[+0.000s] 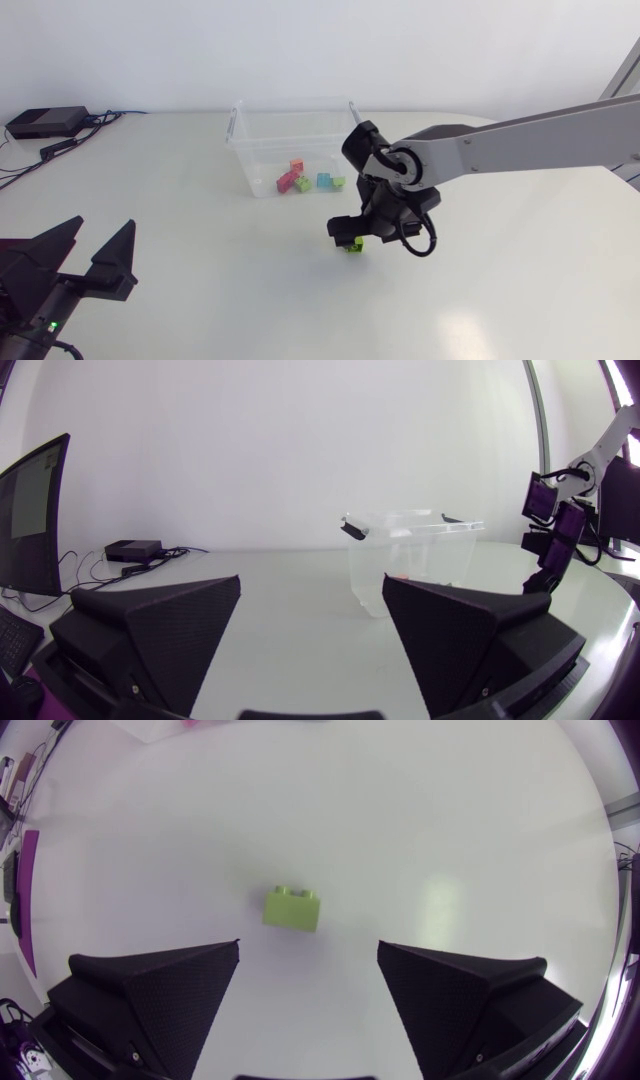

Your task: Place the duplo bricks in the container

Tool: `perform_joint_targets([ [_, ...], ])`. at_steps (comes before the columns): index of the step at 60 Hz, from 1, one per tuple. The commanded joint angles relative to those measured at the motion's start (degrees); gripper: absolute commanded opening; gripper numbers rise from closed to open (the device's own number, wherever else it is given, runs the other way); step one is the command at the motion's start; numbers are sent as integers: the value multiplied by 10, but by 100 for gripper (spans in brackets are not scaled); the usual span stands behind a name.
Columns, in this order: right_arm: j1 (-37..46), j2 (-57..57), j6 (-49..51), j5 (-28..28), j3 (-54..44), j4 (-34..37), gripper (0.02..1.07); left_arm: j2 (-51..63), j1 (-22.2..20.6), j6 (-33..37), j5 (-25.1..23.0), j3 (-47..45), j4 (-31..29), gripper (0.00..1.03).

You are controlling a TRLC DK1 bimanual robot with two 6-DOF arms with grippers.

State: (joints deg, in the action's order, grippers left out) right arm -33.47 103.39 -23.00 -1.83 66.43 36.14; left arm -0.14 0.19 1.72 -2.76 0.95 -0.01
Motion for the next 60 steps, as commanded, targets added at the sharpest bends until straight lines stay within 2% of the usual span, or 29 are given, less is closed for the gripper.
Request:
perform_joint_targets([
  [1,-8,33,-23,-6,29,11,102,-6,-3,7,-6,-10,6,100],
  [28,-10,117,-46,-19,99,53,97,-6,-3,7,-6,-10,6,100],
  [45,-7,119,-62,-20,102,51,70,-6,-3,6,-6,-10,6,100],
  [56,-7,137,-66,-20,116,60,69,-6,-3,7,-6,-10,6,100],
  [60,-7,141,-66,-16,117,55,56,-6,-3,7,-6,-10,6,100],
])
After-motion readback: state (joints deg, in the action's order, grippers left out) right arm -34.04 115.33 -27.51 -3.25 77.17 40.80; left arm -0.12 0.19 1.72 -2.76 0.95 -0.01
